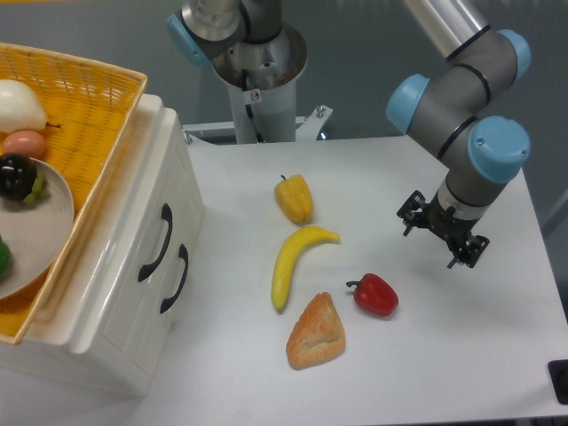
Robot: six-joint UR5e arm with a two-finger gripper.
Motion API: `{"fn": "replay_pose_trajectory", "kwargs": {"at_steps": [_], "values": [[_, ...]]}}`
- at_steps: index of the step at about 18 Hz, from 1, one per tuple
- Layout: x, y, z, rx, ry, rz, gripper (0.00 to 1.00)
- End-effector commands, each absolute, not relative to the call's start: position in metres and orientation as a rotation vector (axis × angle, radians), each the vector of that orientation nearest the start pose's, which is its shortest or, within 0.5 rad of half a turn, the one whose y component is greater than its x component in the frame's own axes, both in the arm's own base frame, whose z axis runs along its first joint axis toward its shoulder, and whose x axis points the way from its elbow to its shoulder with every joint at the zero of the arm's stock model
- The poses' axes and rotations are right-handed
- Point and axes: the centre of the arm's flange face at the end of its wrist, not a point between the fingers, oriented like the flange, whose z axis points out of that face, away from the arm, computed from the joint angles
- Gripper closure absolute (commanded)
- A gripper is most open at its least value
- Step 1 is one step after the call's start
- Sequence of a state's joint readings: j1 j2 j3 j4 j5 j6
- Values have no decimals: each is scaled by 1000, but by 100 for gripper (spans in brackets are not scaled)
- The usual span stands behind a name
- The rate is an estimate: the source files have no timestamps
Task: Slide open the top white drawer
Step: 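Move the gripper from the red pepper area toward the white cabinet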
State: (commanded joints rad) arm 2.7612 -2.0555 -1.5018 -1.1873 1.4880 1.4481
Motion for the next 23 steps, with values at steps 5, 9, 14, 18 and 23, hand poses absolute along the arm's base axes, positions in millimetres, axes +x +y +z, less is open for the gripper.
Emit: {"fn": "replay_pose_trajectory", "kwargs": {"at_steps": [5,9,14,18,23], "values": [[-549,380,279,-3041,406,-76,0],[-525,414,273,-3082,329,-61,0],[-524,411,274,-3081,258,-38,0],[-506,419,296,-3082,20,-18,0],[-466,434,336,-3008,-248,-140,0]]}}
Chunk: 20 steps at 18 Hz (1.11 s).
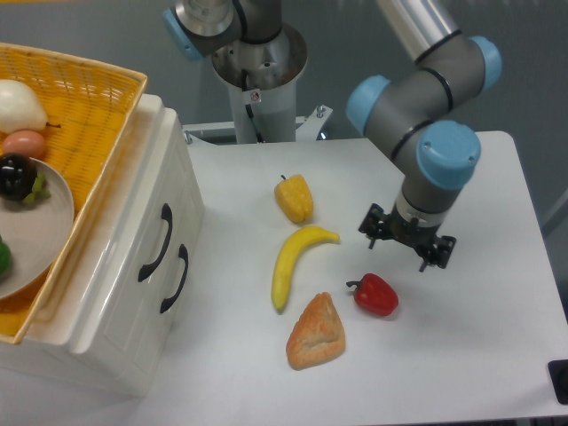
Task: Slide open the top white drawer
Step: 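Move the gripper from the red pepper area toward the white cabinet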
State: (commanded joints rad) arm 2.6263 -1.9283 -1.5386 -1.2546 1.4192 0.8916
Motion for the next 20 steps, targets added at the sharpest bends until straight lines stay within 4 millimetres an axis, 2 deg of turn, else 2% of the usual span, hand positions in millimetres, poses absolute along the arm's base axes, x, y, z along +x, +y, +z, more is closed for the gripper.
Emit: {"fn": "replay_pose_trajectory", "kwargs": {"at_steps": [6,9,11,16,20], "values": [[-410,475,360,-2946,-359,-221,0],[-382,493,363,-2956,-360,-250,0],[-368,502,364,-2925,-338,-331,0],[-353,507,374,-2866,-338,-451,0],[-344,505,370,-2875,-356,-553,0]]}}
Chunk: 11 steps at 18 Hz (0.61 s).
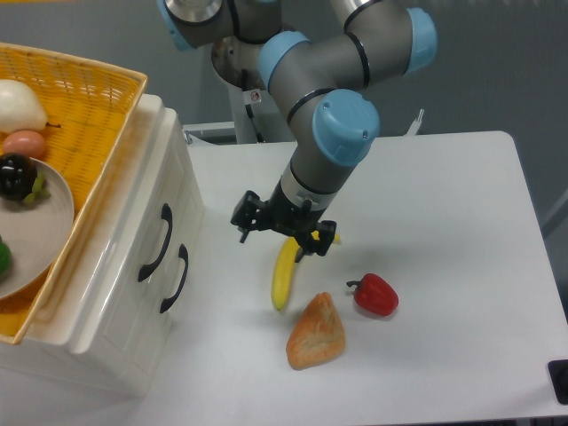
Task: Slide open the top white drawer
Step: 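Move the gripper from the red pepper area toward the white cabinet, then lower the gripper to the upper drawer's black handle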
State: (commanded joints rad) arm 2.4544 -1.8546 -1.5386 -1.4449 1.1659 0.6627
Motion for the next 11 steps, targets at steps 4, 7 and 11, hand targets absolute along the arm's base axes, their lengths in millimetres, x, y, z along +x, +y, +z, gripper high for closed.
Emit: {"fn": "replay_pose_trajectory", "kwargs": {"at_steps": [4,7,11], "values": [[-321,519,370,-2881,-337,-588,3],[-320,522,372,-2855,-367,-615,3],[-308,529,373,-2853,-344,-630,3]]}}
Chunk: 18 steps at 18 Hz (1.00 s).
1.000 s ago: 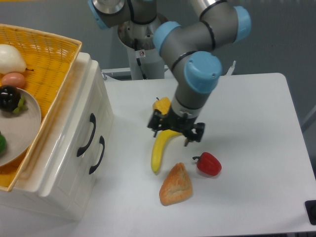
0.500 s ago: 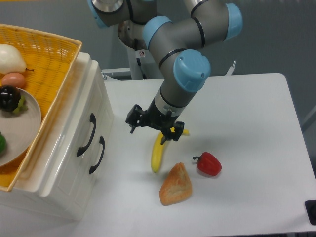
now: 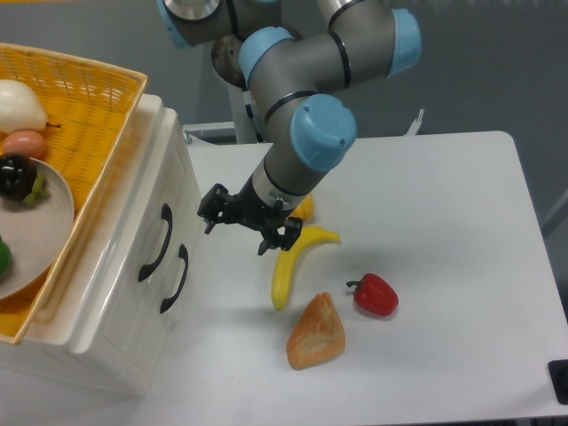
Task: Slide open the top white drawer
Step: 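Lower the gripper to the upper drawer's black handle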
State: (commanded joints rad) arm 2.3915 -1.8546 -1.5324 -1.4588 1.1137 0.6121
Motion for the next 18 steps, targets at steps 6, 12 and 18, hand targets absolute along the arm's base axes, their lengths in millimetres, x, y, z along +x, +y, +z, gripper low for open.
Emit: {"fn": "replay_pose_trajectory", "kwargs": {"at_steps": [6,12,18], "values": [[-292,539,375,-2841,-384,-668,6],[-285,546,381,-2823,-384,-677,9],[-276,551,380,-2830,-373,-683,11]]}}
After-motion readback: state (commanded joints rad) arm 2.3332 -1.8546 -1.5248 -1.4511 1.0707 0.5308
